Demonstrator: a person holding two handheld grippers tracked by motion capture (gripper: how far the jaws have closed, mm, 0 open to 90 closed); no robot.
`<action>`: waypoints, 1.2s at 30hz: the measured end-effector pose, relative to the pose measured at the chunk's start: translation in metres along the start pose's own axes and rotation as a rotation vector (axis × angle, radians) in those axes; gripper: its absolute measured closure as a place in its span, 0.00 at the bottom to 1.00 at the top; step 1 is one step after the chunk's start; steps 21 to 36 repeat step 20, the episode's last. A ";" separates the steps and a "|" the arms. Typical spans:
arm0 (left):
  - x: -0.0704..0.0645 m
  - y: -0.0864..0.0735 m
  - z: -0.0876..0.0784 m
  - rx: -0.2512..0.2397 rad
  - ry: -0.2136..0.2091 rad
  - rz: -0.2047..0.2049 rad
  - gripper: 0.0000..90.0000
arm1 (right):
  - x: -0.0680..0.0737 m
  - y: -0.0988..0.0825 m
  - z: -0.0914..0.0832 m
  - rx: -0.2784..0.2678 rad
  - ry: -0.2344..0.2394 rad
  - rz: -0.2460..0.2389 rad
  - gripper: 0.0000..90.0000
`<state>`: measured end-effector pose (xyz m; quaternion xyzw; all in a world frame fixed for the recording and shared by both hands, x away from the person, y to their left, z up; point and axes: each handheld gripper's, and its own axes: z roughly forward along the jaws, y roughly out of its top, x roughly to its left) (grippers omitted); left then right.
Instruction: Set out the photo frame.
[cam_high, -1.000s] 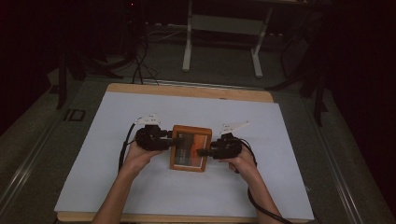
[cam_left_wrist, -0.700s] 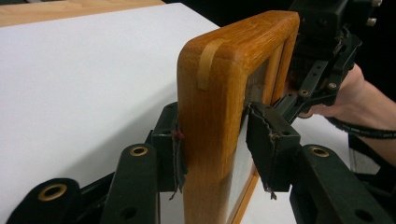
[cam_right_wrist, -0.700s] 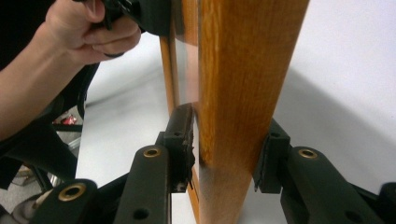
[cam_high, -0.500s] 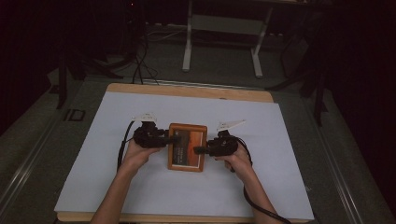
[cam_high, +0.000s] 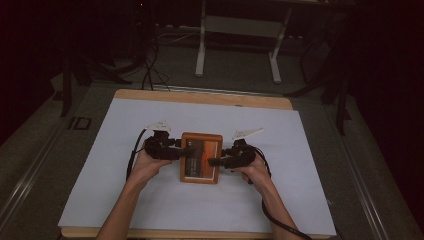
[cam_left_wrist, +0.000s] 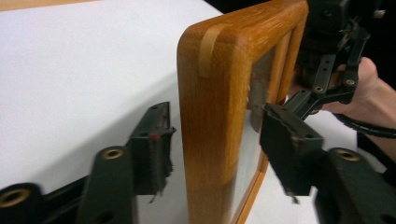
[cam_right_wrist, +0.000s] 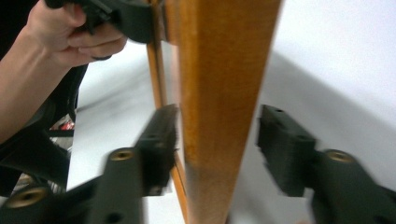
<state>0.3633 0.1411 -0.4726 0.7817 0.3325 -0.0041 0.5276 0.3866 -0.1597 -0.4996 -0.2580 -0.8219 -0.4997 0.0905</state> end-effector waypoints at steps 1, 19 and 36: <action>0.000 -0.001 -0.002 -0.012 -0.002 -0.003 0.44 | 0.000 0.000 -0.001 -0.001 -0.006 -0.004 0.43; 0.004 -0.037 -0.046 -0.024 0.069 -0.045 0.38 | 0.009 -0.011 -0.059 -0.008 -0.115 -0.055 0.29; 0.005 -0.039 -0.048 -0.016 0.103 -0.040 0.38 | 0.008 -0.012 -0.064 -0.008 -0.126 -0.056 0.30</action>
